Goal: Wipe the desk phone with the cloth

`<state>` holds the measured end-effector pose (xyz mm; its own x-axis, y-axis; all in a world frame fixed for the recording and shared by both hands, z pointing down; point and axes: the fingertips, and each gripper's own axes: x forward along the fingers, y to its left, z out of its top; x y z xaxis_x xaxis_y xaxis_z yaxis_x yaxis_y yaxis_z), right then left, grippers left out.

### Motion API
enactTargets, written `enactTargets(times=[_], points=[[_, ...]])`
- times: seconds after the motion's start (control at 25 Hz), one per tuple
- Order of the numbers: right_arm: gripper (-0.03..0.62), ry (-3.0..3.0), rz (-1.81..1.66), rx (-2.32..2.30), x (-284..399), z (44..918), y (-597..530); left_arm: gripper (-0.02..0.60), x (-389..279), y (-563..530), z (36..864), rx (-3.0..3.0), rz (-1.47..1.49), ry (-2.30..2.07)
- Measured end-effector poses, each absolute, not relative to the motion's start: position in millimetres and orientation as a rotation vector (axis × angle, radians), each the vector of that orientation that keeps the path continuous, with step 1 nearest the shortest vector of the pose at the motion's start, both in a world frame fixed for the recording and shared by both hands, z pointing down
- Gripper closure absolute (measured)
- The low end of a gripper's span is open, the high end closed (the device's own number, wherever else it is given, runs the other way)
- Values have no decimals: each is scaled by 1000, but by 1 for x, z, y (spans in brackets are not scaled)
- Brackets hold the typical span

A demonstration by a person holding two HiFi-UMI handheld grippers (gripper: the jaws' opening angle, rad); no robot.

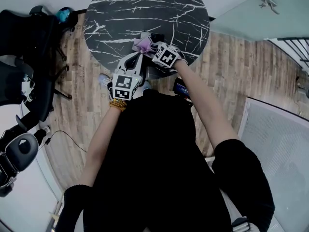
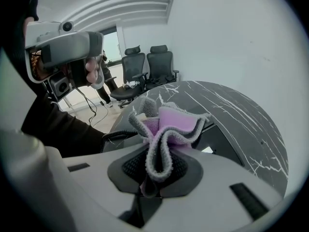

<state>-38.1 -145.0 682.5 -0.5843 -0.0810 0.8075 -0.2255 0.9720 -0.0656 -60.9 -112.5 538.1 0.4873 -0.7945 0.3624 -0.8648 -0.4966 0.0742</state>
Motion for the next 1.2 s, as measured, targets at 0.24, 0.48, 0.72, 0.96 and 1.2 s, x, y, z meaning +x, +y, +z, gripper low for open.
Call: enactTargets(times=[0.24,0.48,0.72,0.96,1.2], points=[[539,-2199,203,213,-39,684,-141,568,-59,-111,540,2493,430,-1408],[539,-2210,198,206,-40,687,-134,568,-61,-112,542,2485,433,-1415],[539,-2208,190,179,-41,689,-129,568,-61,-114,541,2485,434,-1421],[539,-2204,184,132,-41,690,-124,568,-60,-117,539,2490,433,-1428],[539,-2196,200,98,-40,695,-116,568,-64,-118,541,2477,437,-1448]])
